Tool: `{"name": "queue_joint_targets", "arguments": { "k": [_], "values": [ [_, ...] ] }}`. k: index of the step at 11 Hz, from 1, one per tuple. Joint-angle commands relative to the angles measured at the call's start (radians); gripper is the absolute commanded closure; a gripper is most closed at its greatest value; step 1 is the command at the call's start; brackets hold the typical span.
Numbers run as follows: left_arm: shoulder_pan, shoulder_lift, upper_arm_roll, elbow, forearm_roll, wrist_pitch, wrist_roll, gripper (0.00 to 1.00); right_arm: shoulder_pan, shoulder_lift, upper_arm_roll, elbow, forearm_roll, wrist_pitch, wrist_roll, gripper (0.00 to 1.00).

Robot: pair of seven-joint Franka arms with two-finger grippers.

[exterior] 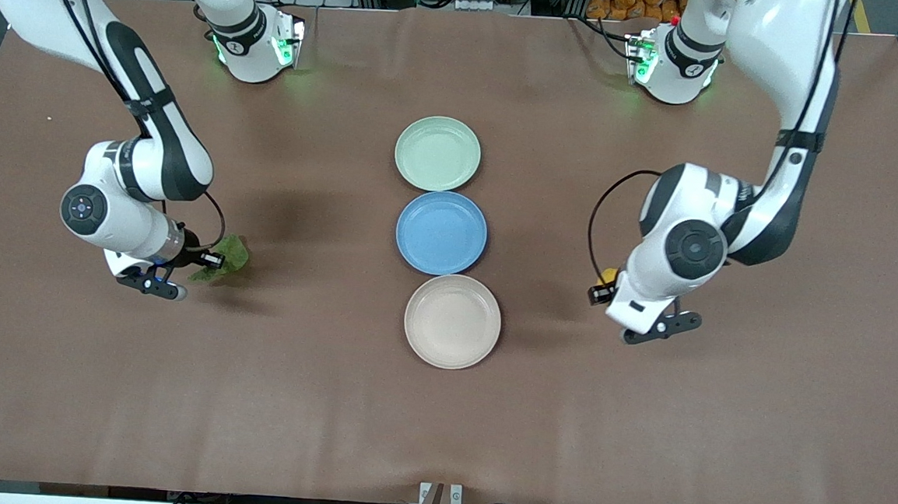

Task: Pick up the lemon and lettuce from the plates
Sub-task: 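Carry the lettuce off the plate with the right gripper while the left lifts the lemon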

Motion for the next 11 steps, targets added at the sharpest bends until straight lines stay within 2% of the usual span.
{"name": "queue_joint_targets", "arguments": {
  "k": [1, 2, 3, 7, 9, 11],
  "values": [
    [0.067, -0.126, -0.016, -0.2, 0.01, 0.086, 0.125, 1.0, 0.041, 0.006, -0.068, 0.004, 0.009, 0.017, -0.038, 0.45],
    [0.098, -0.128, -0.016, -0.204, 0.009, 0.086, 0.18, 1.0, 0.051, -0.008, -0.089, 0.004, 0.01, 0.01, -0.039, 0.0],
    [0.137, -0.128, -0.016, -0.205, 0.009, 0.085, 0.253, 1.0, 0.077, -0.031, -0.123, 0.01, 0.012, 0.004, -0.038, 0.0],
    [0.236, -0.074, -0.013, -0.192, 0.009, 0.115, 0.436, 1.0, 0.089, -0.063, -0.132, 0.056, 0.027, -0.002, -0.03, 0.0],
    [0.237, -0.021, -0.012, -0.171, 0.021, 0.142, 0.453, 1.0, 0.097, -0.142, -0.131, 0.071, 0.044, -0.105, -0.032, 0.0],
    [0.254, 0.018, -0.008, -0.152, 0.023, 0.143, 0.502, 1.0, 0.1, -0.193, -0.138, 0.134, 0.093, -0.244, -0.033, 0.0]
  ]
}}
